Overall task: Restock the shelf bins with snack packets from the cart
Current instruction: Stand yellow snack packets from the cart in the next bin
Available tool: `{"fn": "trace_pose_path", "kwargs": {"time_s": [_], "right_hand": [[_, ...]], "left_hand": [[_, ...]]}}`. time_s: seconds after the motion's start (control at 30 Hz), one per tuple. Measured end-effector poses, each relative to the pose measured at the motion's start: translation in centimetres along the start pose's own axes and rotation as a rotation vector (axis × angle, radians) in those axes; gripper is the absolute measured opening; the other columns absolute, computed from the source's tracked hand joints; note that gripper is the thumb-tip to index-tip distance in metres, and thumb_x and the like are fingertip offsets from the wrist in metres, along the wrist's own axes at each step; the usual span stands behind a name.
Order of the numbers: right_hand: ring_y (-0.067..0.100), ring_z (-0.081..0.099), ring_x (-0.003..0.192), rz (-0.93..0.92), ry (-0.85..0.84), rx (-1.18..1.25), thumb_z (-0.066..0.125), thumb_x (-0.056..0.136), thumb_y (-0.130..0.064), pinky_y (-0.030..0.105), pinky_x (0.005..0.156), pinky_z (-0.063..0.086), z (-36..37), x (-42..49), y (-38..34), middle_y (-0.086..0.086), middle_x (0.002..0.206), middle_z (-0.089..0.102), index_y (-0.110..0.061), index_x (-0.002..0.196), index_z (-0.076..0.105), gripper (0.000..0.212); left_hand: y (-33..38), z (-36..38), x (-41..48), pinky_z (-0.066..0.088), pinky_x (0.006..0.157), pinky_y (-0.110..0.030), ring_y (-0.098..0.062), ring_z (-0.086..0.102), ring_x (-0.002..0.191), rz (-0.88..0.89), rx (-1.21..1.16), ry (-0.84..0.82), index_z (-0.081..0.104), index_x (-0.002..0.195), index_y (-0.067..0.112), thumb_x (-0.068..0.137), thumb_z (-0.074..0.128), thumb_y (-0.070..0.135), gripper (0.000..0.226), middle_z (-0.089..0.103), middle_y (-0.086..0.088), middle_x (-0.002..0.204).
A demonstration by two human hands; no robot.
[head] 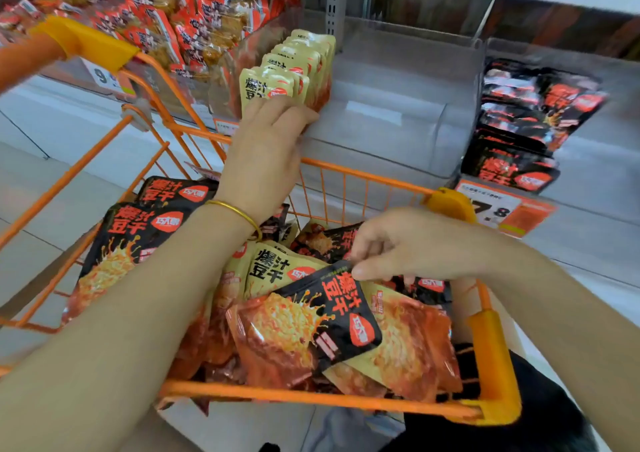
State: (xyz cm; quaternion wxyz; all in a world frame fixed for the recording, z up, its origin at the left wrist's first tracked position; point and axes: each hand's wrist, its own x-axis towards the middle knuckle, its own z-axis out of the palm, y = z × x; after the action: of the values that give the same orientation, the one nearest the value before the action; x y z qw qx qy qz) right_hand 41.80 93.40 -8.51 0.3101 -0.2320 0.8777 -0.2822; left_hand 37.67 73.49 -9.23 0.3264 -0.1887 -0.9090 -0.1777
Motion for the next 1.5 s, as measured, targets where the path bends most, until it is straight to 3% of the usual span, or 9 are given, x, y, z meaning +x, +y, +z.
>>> {"fn": "trace_pose_path", "kwargs": {"time_s": [0.2,0.4,0.53,0.63,0.77,1.0,1.2,1.37,1.5], "right_hand": [[0.023,0.042,0.057,0.101,0.033,0.001,0.071,0.078,-0.039,0.034,0.051,0.04,1.7,-0.9,2.8,0.019,0.068,0.048,0.004,0.101,0.053,0.052],[0.037,0.059,0.073,0.031,-0.119,0.183,0.072,0.081,-0.01,0.043,0.063,0.047,-0.6,-1.7,1.5,0.03,0.096,0.065,-0.001,0.101,0.062,0.025],[0.033,0.067,0.092,-0.029,0.066,0.294,0.069,0.082,-0.005,0.052,0.083,0.052,-2.9,-3.0,2.6,0.02,0.102,0.07,0.0,0.105,0.065,0.024],[0.016,0.066,0.078,-0.073,0.254,0.447,0.063,0.083,0.001,0.032,0.068,0.054,-4.2,-3.0,2.0,0.014,0.094,0.072,-0.005,0.099,0.067,0.017],[0.023,0.066,0.084,-0.115,0.4,0.601,0.061,0.085,0.0,0.041,0.078,0.054,-5.3,-1.7,0.4,0.017,0.102,0.07,-0.007,0.104,0.066,0.02],[0.015,0.067,0.069,-0.233,0.771,0.788,0.062,0.085,0.002,0.033,0.062,0.059,-8.0,4.7,-2.5,0.012,0.095,0.068,-0.006,0.102,0.059,0.019],[0.034,0.066,0.088,-0.17,0.853,0.446,0.074,0.072,-0.003,0.054,0.074,0.054,-8.6,14.5,-4.3,0.016,0.095,0.068,-0.012,0.081,0.057,0.021],[0.024,0.059,0.101,-0.065,0.841,-0.1,0.07,0.083,-0.022,0.033,0.074,0.047,-7.5,18.6,-5.4,0.006,0.107,0.063,-0.01,0.101,0.059,0.024],[0.024,0.06,0.099,0.029,0.833,-0.193,0.071,0.083,-0.029,0.028,0.066,0.039,-6.6,20.5,-5.3,0.004,0.105,0.064,-0.015,0.099,0.06,0.024]], "left_hand": [[0.1,0.4,-0.1,0.033,0.086,-0.031,-0.032,0.045,0.101,0.061,-0.077,-0.041,0.065,0.104,-0.001,0.061,0.035,-0.02,0.055,0.058,-0.019,0.107],[0.3,0.6,-0.4,0.03,0.092,-0.024,-0.031,0.044,0.104,0.065,-0.101,-0.08,0.064,0.105,0.0,0.062,0.035,-0.018,0.055,0.057,-0.018,0.109],[0.4,0.6,-0.4,0.029,0.093,-0.022,-0.032,0.047,0.105,0.062,-0.103,-0.083,0.063,0.105,0.0,0.064,0.035,-0.016,0.053,0.057,-0.017,0.108],[0.4,0.6,-0.4,0.032,0.091,-0.025,-0.033,0.049,0.104,0.046,-0.103,-0.093,0.063,0.105,0.001,0.065,0.036,-0.014,0.051,0.057,-0.016,0.108],[0.4,0.6,-0.3,0.033,0.091,-0.025,-0.029,0.047,0.105,0.002,-0.137,-0.071,0.063,0.105,0.001,0.064,0.037,-0.014,0.05,0.058,-0.016,0.108],[-1.4,-0.4,0.2,0.028,0.087,-0.024,-0.037,0.048,0.106,-0.198,-0.02,-0.024,0.062,0.11,0.003,0.065,0.04,-0.015,0.053,0.056,-0.016,0.112],[-2.6,0.6,-0.8,0.032,0.102,-0.049,-0.042,0.038,0.123,-0.303,0.218,-0.239,0.053,0.125,0.004,0.078,0.035,0.027,0.055,0.045,-0.022,0.134],[-3.0,1.4,-1.3,0.034,0.103,-0.051,-0.044,0.043,0.122,-0.271,0.294,-0.277,0.053,0.124,0.001,0.081,0.023,0.038,0.064,0.048,-0.029,0.129],[-2.8,1.5,-1.2,0.037,0.1,-0.05,-0.042,0.047,0.118,-0.272,0.304,-0.291,0.053,0.124,0.002,0.082,0.024,0.037,0.062,0.051,-0.027,0.127]]}}
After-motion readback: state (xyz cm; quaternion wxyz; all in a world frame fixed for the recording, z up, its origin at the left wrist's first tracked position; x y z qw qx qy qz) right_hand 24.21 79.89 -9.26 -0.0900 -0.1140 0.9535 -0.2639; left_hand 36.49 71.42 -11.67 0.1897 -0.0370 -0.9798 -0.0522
